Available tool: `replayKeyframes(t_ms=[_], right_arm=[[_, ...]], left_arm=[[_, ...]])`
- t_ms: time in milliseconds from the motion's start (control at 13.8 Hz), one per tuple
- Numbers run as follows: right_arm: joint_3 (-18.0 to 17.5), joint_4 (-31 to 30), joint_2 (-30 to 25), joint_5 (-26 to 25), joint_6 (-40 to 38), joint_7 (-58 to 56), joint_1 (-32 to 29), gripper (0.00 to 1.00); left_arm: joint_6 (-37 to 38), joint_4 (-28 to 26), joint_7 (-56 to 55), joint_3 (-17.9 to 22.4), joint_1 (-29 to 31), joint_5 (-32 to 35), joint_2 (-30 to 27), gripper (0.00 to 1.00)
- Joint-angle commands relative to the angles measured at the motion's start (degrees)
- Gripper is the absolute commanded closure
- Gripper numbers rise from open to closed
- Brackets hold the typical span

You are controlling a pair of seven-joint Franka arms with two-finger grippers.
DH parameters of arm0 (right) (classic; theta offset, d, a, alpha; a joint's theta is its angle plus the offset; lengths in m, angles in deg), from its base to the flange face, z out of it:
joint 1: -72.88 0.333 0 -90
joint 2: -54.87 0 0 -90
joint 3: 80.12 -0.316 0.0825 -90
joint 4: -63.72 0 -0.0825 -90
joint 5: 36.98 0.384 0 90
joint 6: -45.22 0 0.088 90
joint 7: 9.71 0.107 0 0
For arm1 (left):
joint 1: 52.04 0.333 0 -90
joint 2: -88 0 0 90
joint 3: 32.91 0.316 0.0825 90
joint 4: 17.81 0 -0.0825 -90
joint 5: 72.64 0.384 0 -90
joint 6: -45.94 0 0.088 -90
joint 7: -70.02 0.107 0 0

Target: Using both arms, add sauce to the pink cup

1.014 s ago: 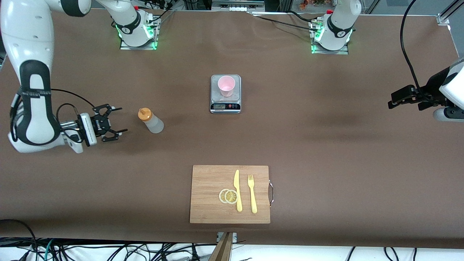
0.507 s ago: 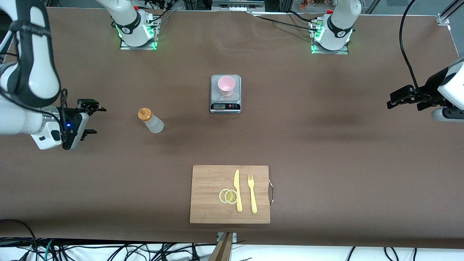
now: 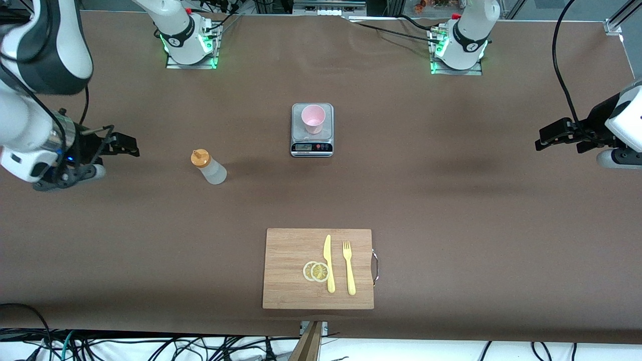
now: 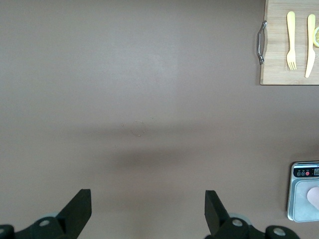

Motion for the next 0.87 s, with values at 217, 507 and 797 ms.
replayKeyframes(t_ms=[217,507,797], right_arm=[[0.29,-0.40,-8.52,-3.69,-5.81,8.32,0.15,0.00],[2.40,1.28,-8.35,-3.52,-5.99,7.88,0.15,0.00],[3.28,1.19,-8.35,-3.34,-6.08,7.88,0.15,0.00]], left_arm=[[1.01,2.00,1.18,-0.02,-0.39,1.65,1.03,0.00],[1.01,2.00,1.18,-0.02,-0.39,1.65,1.03,0.00],[1.01,2.00,1.18,-0.02,-0.39,1.65,1.03,0.00]])
